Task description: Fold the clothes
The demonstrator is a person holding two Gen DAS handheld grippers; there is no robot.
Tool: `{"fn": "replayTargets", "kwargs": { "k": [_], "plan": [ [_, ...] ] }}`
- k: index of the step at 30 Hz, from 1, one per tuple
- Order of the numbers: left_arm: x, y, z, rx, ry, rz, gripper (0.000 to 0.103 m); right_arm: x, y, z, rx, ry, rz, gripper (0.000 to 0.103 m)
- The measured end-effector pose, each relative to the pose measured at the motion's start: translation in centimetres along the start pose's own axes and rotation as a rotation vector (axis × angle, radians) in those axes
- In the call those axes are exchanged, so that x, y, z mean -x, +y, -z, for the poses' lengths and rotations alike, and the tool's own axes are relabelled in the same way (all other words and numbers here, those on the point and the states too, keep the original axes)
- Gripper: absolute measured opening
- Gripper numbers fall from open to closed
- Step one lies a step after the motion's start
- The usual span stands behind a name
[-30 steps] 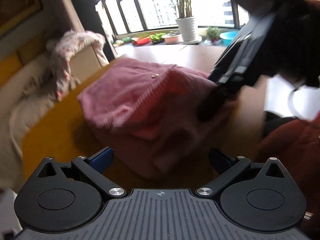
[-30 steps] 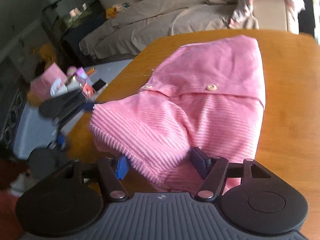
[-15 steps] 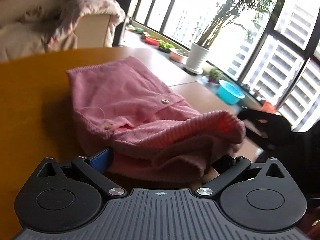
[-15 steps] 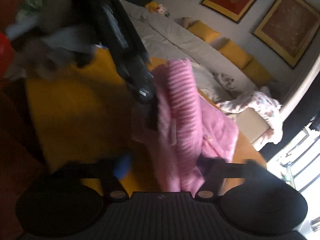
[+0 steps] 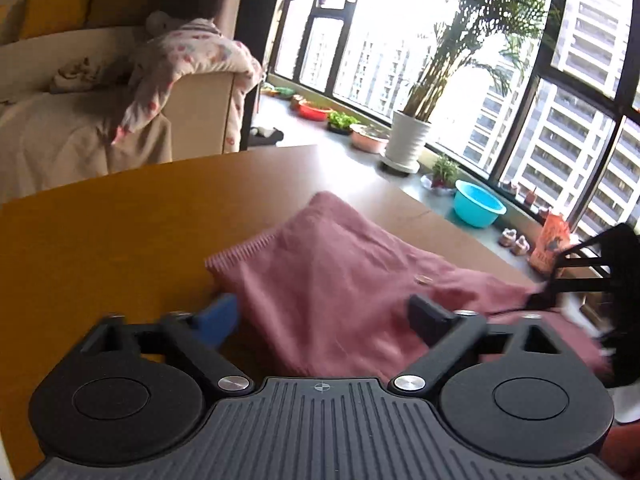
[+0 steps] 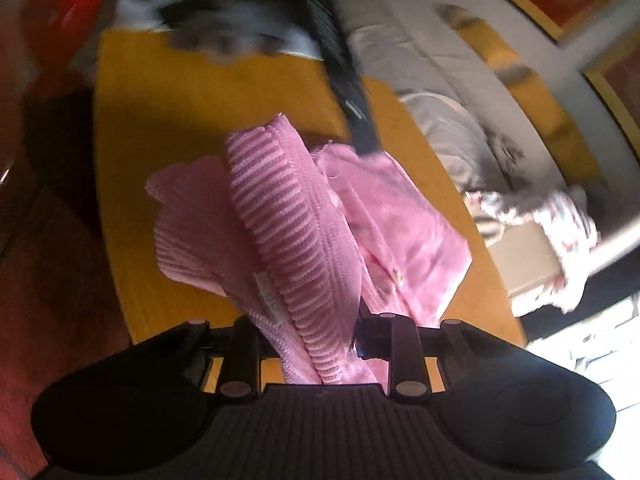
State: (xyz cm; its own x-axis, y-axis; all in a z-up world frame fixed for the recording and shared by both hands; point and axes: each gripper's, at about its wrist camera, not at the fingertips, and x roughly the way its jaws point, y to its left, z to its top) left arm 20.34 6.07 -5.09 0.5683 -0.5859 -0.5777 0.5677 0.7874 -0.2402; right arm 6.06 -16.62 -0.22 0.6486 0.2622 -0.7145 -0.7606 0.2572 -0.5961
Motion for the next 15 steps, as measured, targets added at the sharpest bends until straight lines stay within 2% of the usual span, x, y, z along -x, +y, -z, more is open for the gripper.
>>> {"fn": "replayTargets", "kwargs": {
  "k": [2,5,7,9,13,14,15],
  "plan": [
    [-2.5,0.5,-0.4,-0.007,0.028,0.014,0.078,-0.1,-1.3,-0.8,0.072,0.018,-0.016,0.026],
    [-5.3,1.1,-0.2,-0.032,0.090,0.070,0.078,-2.1,-4.5,-2.3,0.095,0.012,-0.065,0.026],
    [-5.9,1.2,0.0,-0.077,0.094,0.109,0.083,-3.5,-6.6,-3.3,0.110,0.008,-0.098,0.026],
    [-5.7,2.1,-0.2,-0.067,0.107,0.157,0.083,-4.9,-8.7,-4.2,0.125,0.004,-0.130,0.030],
    [-3.7,4.5,-0.2,0.028,0.086,0.224,0.084,-7.7,-12.9,-6.2,0.156,-0.004,-0.196,0.064],
    [-3.0,5.1,-0.2,0.049,0.071,0.223,0.086,-8.6,-13.6,-6.3,0.134,-0.005,-0.206,0.069],
    [-2.2,5.6,-0.1,0.070,0.057,0.220,0.090,-9.7,-14.1,-6.1,0.095,-0.005,-0.212,0.070]
  ]
}}
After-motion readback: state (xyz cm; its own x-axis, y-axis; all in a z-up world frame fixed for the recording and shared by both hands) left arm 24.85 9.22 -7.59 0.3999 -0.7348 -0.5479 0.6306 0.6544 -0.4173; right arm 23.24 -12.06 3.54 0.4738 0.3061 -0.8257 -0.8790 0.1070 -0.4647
